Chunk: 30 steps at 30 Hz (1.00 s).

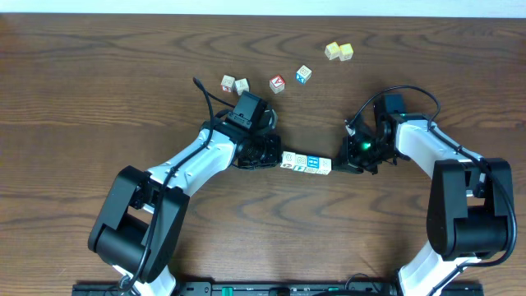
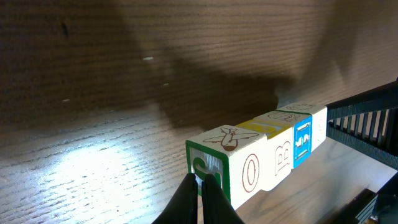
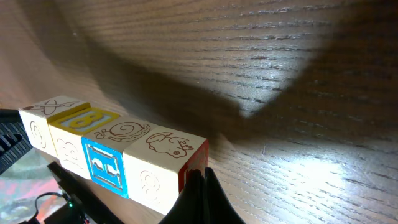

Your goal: Lift 4 blocks

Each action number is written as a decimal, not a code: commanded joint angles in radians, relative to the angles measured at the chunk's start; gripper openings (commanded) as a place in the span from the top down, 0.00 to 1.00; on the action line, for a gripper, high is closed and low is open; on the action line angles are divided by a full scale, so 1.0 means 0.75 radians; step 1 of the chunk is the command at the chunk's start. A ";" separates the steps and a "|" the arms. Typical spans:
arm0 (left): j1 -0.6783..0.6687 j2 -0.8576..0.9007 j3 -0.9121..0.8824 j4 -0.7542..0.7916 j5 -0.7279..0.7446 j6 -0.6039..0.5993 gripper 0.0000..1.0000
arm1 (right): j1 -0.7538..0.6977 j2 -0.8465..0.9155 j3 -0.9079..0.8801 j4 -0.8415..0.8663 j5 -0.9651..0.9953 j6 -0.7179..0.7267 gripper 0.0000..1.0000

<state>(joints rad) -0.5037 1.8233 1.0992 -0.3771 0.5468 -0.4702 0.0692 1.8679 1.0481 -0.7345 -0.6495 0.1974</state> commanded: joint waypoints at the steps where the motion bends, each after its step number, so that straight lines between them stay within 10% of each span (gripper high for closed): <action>1: -0.044 -0.020 0.008 0.026 0.204 0.017 0.93 | 0.040 -0.002 0.046 0.011 -0.332 0.041 0.99; 30: -0.044 -0.125 0.008 0.020 0.204 0.002 0.93 | 0.041 -0.119 0.050 0.010 -0.348 0.081 0.99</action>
<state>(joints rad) -0.4984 1.7206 1.0992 -0.3660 0.5743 -0.4709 0.0692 1.8179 1.0519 -0.7368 -0.6582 0.2382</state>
